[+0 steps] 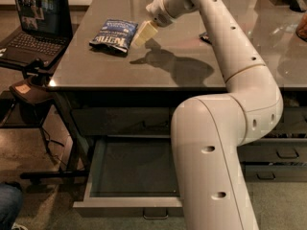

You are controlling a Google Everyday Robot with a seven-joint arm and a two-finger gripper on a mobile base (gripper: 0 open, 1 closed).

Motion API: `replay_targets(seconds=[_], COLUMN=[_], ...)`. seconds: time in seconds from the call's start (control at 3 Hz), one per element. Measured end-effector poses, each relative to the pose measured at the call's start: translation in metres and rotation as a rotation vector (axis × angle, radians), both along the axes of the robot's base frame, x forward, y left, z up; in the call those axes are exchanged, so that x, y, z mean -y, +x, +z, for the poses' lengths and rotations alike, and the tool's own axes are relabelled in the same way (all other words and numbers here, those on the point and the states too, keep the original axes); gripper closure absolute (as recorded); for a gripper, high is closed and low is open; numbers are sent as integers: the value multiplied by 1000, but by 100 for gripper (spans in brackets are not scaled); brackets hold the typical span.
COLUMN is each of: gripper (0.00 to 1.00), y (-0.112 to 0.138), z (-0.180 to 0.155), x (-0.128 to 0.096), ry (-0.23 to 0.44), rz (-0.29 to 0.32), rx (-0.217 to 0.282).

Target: Place blue chip bag into middle drawer

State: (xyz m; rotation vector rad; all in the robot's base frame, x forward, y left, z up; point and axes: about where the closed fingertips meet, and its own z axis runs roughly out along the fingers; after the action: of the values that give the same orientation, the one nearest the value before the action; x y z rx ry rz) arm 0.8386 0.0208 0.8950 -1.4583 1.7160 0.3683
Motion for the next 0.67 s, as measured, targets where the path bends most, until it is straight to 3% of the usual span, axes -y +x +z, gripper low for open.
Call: replay_targets(seconds=[0.33, 0.67], gripper=[0, 0], y=[1, 4], z=[-2, -28], x=[-1, -19], ry=[-2, 2], rz=[-1, 20], rx=[-2, -50])
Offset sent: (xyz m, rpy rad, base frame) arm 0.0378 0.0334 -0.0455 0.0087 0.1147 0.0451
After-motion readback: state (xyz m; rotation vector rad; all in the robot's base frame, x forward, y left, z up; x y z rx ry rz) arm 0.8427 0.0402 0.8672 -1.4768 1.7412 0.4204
